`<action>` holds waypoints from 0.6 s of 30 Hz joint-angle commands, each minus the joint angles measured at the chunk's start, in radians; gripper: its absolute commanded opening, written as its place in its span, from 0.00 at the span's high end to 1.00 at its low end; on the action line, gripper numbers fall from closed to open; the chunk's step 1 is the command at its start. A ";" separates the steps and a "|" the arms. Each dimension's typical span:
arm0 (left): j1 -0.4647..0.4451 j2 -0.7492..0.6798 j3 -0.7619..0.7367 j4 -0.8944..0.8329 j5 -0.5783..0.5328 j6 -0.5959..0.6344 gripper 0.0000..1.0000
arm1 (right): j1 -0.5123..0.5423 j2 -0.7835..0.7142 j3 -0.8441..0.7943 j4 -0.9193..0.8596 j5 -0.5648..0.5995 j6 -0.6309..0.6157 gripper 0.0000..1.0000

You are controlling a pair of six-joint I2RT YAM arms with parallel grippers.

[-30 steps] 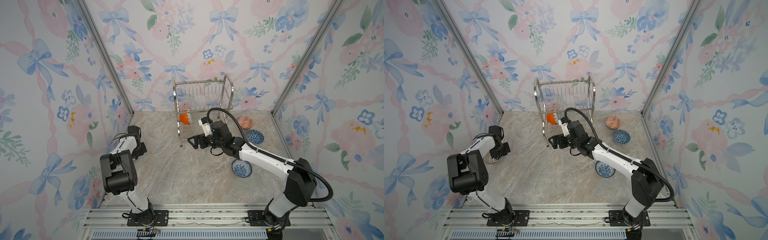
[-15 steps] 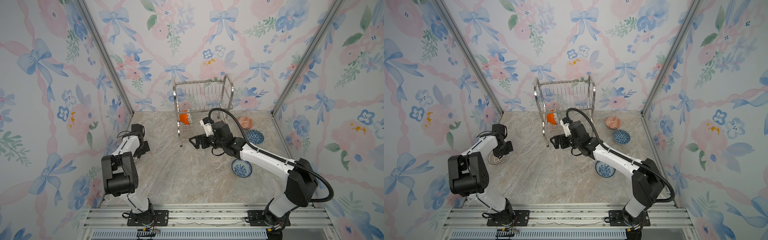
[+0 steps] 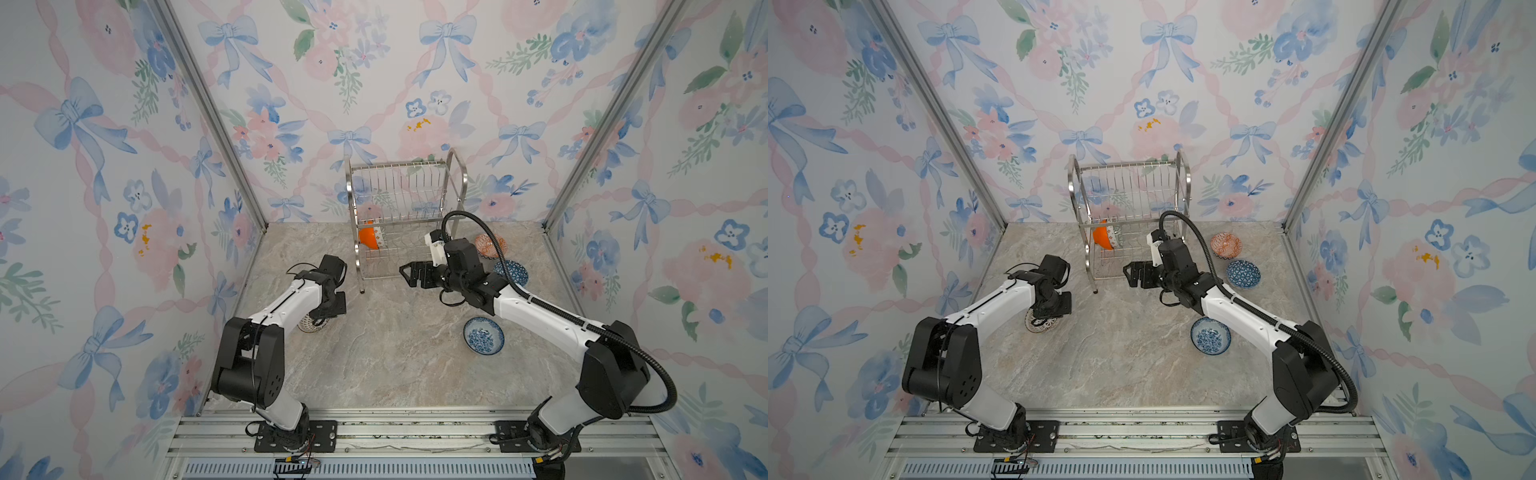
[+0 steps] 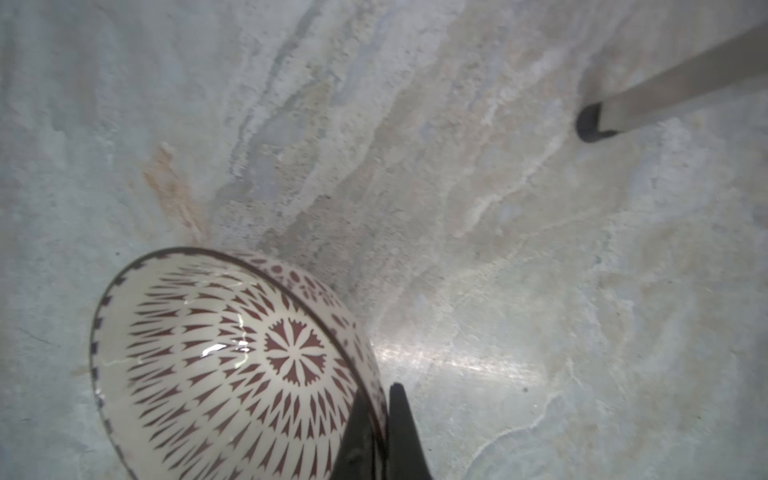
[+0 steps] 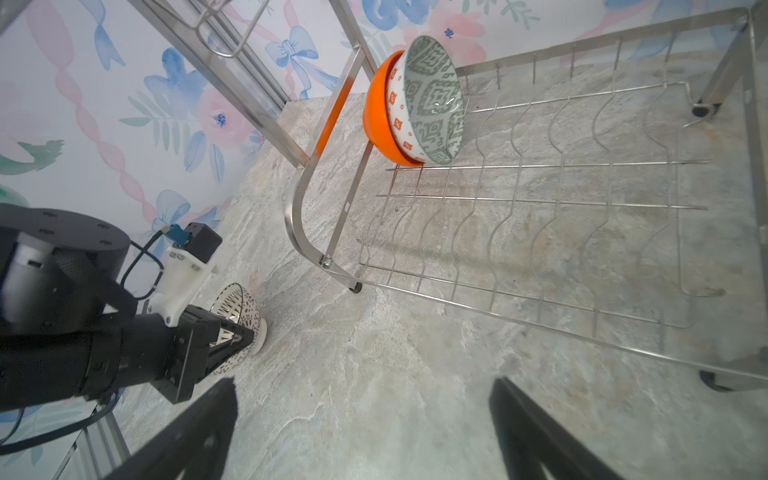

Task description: Load the bowls into the dish rack

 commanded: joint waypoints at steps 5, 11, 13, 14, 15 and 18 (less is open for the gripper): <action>-0.200 0.095 0.137 -0.014 0.012 -0.115 1.00 | -0.060 -0.061 -0.056 -0.007 -0.002 0.021 0.03; -0.326 0.230 0.234 -0.012 0.029 -0.159 1.00 | -0.104 -0.107 -0.104 -0.013 -0.003 0.016 0.03; -0.366 0.281 0.275 -0.014 0.025 -0.160 1.00 | -0.116 -0.121 -0.118 -0.010 -0.016 0.020 0.03; -0.379 0.301 0.290 -0.015 0.022 -0.157 1.00 | -0.121 -0.125 -0.121 -0.012 -0.020 0.020 0.03; -0.389 0.321 0.306 -0.015 0.022 -0.157 1.00 | -0.124 -0.131 -0.122 -0.019 -0.021 0.017 0.03; -0.396 0.357 0.330 -0.013 0.031 -0.167 1.00 | -0.132 -0.148 -0.121 -0.042 -0.015 0.003 0.03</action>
